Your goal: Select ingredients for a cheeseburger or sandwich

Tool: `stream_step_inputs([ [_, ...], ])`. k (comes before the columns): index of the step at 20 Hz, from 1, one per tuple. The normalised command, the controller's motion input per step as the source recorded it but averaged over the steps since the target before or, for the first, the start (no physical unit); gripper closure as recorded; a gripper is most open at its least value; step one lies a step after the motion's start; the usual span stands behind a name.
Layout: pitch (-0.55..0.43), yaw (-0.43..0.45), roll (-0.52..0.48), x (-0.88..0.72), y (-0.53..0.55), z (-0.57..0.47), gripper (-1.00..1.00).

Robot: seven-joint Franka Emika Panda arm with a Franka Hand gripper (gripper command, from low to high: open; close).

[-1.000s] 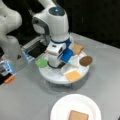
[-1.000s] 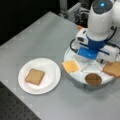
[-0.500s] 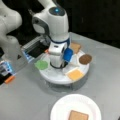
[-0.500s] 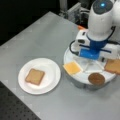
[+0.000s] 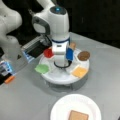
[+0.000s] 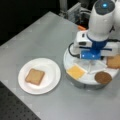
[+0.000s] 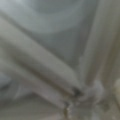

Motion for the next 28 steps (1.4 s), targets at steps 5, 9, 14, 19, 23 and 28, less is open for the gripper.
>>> stream_step_inputs([
  [5, 0.089, 0.862, -0.093, 0.34, -0.26, 0.03, -1.0],
  [9, 0.022, 0.66, -0.106, 0.4, -0.22, 0.01, -1.0],
  [14, 0.063, 0.321, -0.061, 0.36, -0.26, 0.0, -1.0],
  [19, 0.063, 0.115, -0.067, 0.33, -0.22, 0.02, -1.0],
  [23, 0.048, 0.014, -0.099, 0.29, -0.14, 0.12, -1.0],
  [28, 0.006, -0.096, -0.166, 0.23, -0.1, 0.33, -1.0],
])
